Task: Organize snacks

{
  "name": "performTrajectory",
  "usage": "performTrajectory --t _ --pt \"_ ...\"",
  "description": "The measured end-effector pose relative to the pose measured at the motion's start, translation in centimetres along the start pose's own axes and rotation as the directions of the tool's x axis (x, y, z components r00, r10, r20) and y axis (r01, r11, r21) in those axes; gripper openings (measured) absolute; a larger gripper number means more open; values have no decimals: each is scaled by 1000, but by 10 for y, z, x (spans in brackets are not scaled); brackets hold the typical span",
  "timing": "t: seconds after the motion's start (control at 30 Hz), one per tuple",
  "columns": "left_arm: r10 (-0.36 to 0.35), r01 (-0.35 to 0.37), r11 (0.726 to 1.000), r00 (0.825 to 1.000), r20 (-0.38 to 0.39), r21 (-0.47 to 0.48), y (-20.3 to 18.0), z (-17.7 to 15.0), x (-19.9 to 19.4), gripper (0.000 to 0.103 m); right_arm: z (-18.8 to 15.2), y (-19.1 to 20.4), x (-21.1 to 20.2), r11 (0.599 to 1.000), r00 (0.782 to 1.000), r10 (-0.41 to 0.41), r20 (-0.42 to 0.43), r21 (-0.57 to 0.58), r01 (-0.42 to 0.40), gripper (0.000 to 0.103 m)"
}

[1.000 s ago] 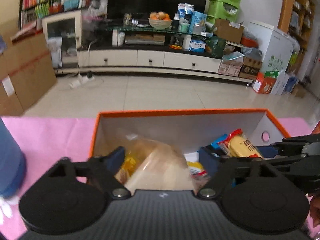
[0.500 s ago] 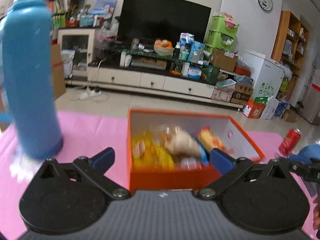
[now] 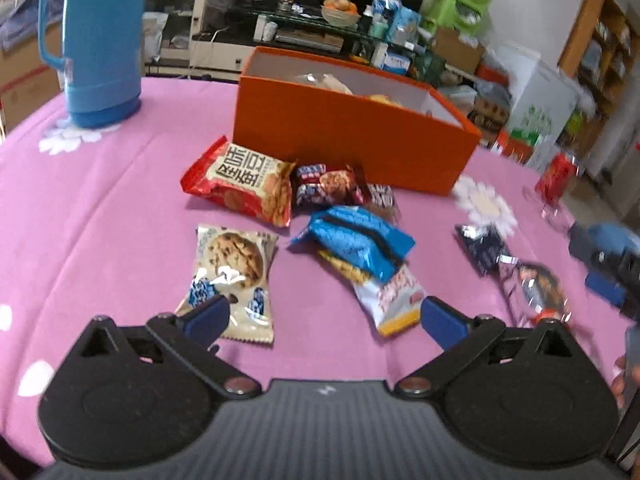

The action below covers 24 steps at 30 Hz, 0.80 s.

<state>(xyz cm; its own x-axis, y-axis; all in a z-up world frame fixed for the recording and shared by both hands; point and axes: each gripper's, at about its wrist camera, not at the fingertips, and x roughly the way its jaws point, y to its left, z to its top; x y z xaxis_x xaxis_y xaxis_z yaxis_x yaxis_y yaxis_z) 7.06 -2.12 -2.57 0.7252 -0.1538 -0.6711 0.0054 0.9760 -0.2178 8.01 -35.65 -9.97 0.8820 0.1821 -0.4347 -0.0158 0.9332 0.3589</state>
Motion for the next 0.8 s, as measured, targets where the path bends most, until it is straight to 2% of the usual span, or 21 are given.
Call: performTrajectory --t 0.1,0.2,0.27,0.43,0.57,0.63,0.73,0.8 --pt "45 -46 998 999 21 43 -4 1 -4 100 0 -5 7 1000 1000 8 -24 10 -8 91" --pt "129 -132 989 991 40 73 0 7 2 100 0 3 13 1000 999 7 -33 17 -7 92" --pt "188 -189 978 982 24 88 8 14 14 100 -1 5 13 1000 999 6 -36 19 -5 92" --pt "221 -218 974 974 -46 56 32 21 47 100 -2 3 17 1000 998 8 -55 28 -6 93" --pt "235 -233 971 970 -62 46 36 18 61 100 -4 5 22 1000 997 9 -76 22 -7 94" --pt "228 -226 974 971 -78 33 39 16 65 93 -5 7 24 1000 996 6 -87 11 -5 94" --pt "240 -238 970 969 -54 47 40 14 63 83 -6 9 27 1000 995 3 -97 1 -3 94" --pt "239 -237 971 970 -48 37 42 14 60 70 -7 10 29 1000 995 -5 -105 -3 4 94"
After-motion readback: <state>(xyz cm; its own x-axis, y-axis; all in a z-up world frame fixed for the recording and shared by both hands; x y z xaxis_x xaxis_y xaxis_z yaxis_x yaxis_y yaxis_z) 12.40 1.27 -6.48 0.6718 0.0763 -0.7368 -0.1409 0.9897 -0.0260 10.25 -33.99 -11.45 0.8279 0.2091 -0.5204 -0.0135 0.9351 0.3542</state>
